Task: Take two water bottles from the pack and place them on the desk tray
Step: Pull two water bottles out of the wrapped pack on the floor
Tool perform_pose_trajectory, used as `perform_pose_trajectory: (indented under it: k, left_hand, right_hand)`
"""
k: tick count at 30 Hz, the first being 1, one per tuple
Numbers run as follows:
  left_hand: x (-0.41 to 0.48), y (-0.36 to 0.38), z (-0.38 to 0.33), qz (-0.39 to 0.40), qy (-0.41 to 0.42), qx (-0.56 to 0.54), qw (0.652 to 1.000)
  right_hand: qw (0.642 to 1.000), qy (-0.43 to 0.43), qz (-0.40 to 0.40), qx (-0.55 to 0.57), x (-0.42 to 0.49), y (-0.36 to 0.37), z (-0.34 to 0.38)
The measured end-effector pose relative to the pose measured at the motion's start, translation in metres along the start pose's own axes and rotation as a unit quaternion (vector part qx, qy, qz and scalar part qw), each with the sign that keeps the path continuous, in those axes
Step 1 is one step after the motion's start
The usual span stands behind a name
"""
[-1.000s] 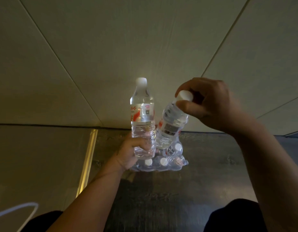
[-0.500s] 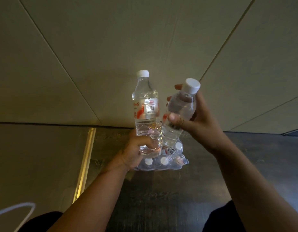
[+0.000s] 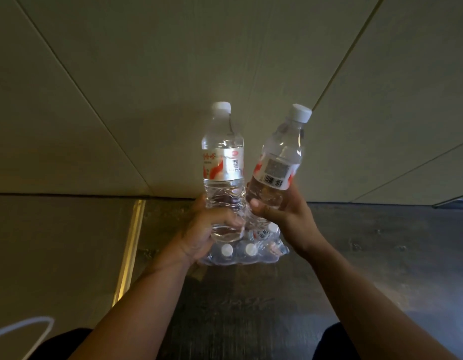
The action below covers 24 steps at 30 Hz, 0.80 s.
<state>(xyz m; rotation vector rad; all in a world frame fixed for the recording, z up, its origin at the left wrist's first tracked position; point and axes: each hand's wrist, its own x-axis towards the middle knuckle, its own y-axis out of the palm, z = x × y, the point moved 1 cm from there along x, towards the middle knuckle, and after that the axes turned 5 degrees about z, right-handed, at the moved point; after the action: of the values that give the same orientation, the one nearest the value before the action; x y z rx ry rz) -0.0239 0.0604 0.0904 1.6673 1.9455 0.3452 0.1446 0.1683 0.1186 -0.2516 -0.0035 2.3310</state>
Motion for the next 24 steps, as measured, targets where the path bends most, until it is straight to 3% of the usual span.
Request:
perform_pose_trajectory:
  k: [3,12,18,24]
  left_hand:
    - [-0.004,0.001,-0.004,-0.078,0.008,0.043,0.996]
    - [-0.041,0.008,-0.036,-0.241,-0.019,0.171,0.955]
    - [-0.062,0.035,-0.075,-0.281,-0.022,0.193,0.940]
    - [-0.108,0.107,-0.160,-0.285,-0.025,0.200,0.937]
  right_hand:
    - [0.999,0.010,0.022,0.046,-0.004,-0.008,0.000]
    - [0.999,0.012,-0.035,0.037,-0.011,-0.016,0.012]
    - [0.998,0.019,-0.024,0.056,-0.029,-0.008,0.055]
    - [0.995,0.043,-0.049,0.069,-0.075,-0.003,0.154]
